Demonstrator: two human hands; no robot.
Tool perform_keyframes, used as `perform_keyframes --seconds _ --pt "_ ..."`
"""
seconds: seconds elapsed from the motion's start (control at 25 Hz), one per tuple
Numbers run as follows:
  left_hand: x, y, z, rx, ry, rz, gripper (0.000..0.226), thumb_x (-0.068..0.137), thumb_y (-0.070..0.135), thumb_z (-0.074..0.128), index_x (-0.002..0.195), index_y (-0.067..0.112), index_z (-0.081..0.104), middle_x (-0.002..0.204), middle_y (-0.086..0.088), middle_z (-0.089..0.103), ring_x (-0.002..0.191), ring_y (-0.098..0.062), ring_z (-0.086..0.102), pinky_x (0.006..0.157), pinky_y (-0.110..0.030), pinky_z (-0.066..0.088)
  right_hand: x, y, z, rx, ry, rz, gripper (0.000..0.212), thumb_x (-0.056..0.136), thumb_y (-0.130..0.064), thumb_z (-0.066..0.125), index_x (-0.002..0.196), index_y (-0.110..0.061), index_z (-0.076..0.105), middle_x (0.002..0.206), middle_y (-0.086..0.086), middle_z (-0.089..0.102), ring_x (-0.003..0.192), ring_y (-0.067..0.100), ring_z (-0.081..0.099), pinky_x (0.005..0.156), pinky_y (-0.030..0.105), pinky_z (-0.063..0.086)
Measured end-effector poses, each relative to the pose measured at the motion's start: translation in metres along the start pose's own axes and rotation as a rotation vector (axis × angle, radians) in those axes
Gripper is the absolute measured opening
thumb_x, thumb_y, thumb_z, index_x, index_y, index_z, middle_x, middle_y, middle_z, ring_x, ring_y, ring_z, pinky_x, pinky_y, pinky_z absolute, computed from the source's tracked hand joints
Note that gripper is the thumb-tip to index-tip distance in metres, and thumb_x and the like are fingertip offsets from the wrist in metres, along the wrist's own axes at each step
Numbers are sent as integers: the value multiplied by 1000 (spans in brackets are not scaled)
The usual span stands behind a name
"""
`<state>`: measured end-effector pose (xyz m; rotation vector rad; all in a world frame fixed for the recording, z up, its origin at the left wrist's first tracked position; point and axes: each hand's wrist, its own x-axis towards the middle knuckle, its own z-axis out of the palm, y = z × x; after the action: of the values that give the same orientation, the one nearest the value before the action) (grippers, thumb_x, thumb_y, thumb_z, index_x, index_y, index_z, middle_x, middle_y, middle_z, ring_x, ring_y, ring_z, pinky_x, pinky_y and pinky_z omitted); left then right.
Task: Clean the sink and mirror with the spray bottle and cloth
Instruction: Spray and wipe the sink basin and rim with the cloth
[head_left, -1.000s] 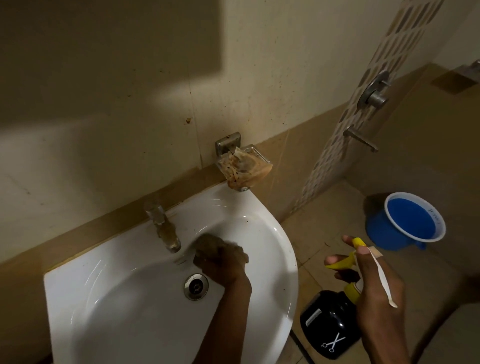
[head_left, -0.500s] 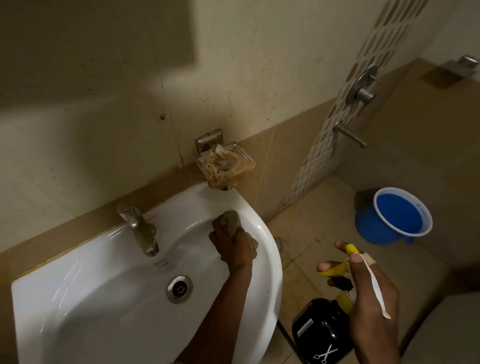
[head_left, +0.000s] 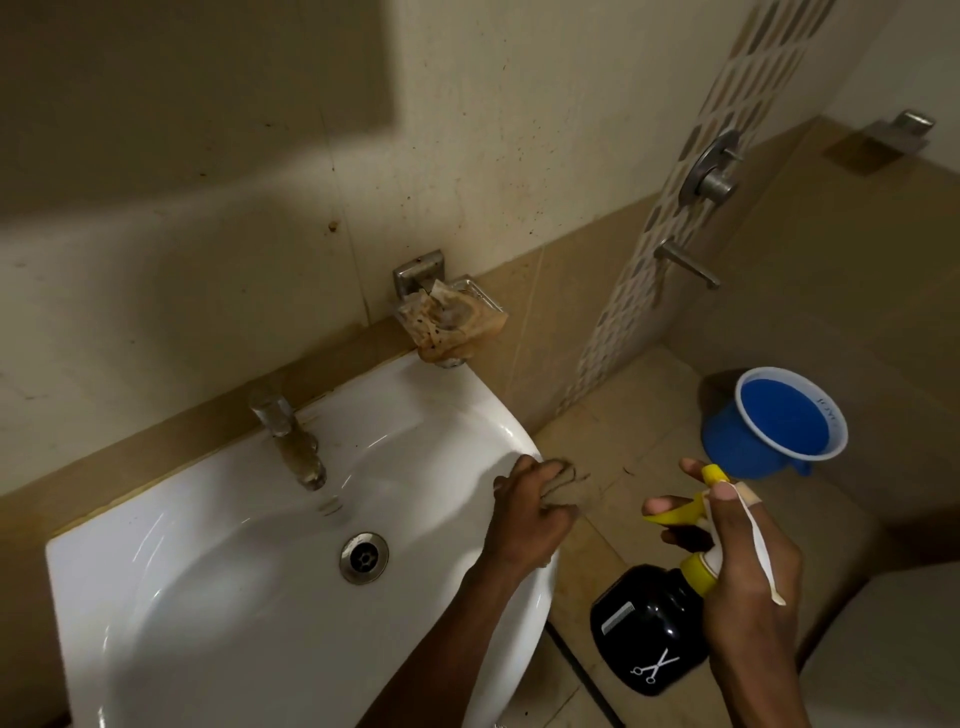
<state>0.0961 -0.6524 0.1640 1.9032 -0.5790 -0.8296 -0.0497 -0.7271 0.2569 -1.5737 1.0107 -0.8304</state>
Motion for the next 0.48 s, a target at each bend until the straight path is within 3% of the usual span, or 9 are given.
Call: perform_keyframes --seconds 0.08,0.12,0.16,0.24,0.32,0.4,0.48 --pt "-13 1 4 97 -88 18 46 70 46 54 112 30 65 112 7 52 110 -24 52 97 -42 50 -3 -3 -2 15 4 -5 29 112 -35 42 114 -34 71 91 -1 82 87 18 77 73 23 63" --pt "-19 -2 6 157 -112 27 40 72 46 54 109 32 65 111 6 53 108 -25 52 96 -44 50 -5 -4 -3 24 11 -6 30 110 -44 43 114 -33 71 91 -3 82 87 18 77 73 23 63" --pt "-27 -3 8 227 -143 35 36 75 43 56 107 32 65 113 5 53 109 -26 52 95 -47 49 -9 -8 -4 31 17 -4 40 103 -60 45 113 -33 71 91 -8 82 87 18 77 73 25 64" --pt "-46 -1 13 416 -223 62 25 80 32 60 104 30 65 118 5 52 115 -29 48 97 -55 45 -13 -11 -5 22 22 17 77 78 -91 49 116 -28 72 91 -14 82 88 17 77 73 25 65" --pt "-66 9 14 503 -270 43 16 83 31 64 99 30 63 117 5 50 122 -29 41 97 -65 39 -15 -12 -9 27 38 3 97 73 -93 50 124 -13 71 93 -18 81 93 25 76 79 34 63" --pt "-83 22 16 446 -308 -8 13 84 40 62 94 31 62 112 7 52 121 -25 45 101 -64 30 -16 -12 -15 46 61 -15 76 96 -71 47 127 -5 68 95 -20 81 97 34 75 81 40 60" --pt "-97 29 21 194 -368 -141 16 82 51 54 88 37 60 104 18 58 111 -13 52 106 -56 19 -14 -13 -27 95 112 8 40 110 -41 43 115 -17 74 108 -8 81 94 31 77 76 32 64"
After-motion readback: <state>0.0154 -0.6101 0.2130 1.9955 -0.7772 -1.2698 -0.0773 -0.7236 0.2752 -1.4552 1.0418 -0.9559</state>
